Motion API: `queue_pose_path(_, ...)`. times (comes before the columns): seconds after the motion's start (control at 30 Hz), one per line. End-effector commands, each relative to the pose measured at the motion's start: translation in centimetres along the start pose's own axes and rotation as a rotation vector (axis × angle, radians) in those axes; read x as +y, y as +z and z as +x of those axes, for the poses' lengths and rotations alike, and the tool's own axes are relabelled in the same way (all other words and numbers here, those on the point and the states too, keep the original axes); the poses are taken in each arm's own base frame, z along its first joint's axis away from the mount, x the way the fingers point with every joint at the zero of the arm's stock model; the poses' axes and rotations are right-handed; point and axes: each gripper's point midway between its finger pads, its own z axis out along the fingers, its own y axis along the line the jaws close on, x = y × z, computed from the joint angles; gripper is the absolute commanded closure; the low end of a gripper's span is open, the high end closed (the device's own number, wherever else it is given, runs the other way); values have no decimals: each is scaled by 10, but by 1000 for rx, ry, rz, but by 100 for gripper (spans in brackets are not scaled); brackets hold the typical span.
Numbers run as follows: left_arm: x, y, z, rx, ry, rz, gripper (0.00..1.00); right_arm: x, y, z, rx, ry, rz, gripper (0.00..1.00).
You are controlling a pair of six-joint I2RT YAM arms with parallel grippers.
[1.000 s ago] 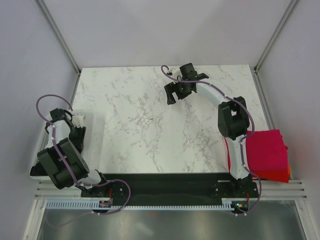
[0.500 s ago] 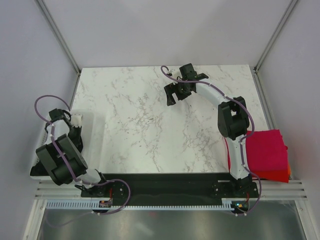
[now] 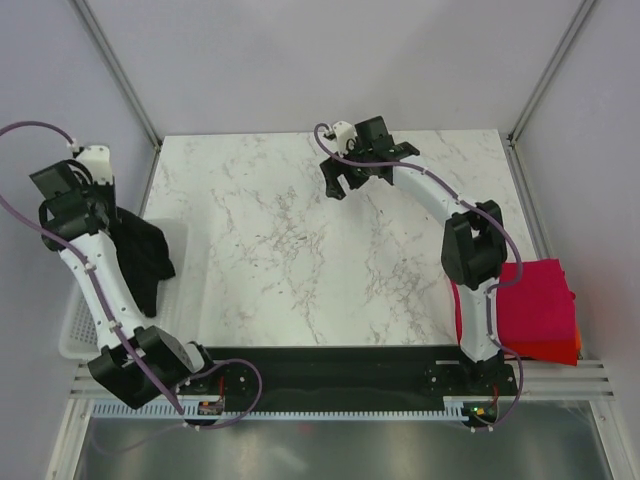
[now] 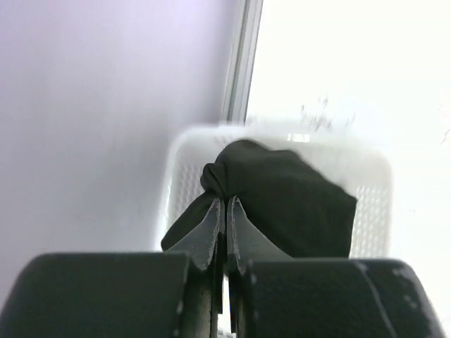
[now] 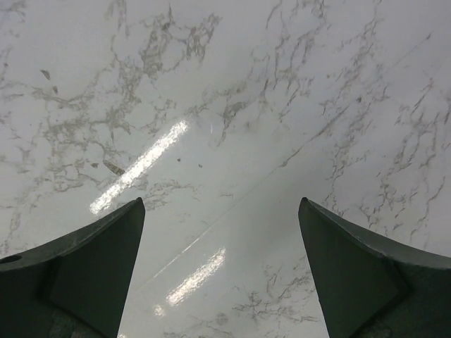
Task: Fold and stack the t-shirts
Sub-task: Grab the tshirt from the pile, then move the tshirt to the center of the board
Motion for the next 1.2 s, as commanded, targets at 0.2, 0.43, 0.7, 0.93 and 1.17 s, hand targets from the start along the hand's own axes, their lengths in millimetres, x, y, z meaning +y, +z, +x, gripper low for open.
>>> queue_pose_path(0.2,-15,-112,-159,-526,52,162,98,7,-86,-116,-316,-161,59,2)
queue_pose_path(0.43,-94,-177,-222,-755,215,420,98,-8,-128,-137,-383,4,178,2)
queue_pose_path(0.7,-222,-199,-221,-723,263,853,98,-15,-158,-113,-322,-16,141,2)
queue_pose_path(0.93,-325,-171,-159,-501,355,1119,98,-5,-201,-86,-312,-253,214,2)
queue_pose_path(1.17,-404,-127,-91,-205,365,1319,98,11,-201,-14,-201,-294,187,5)
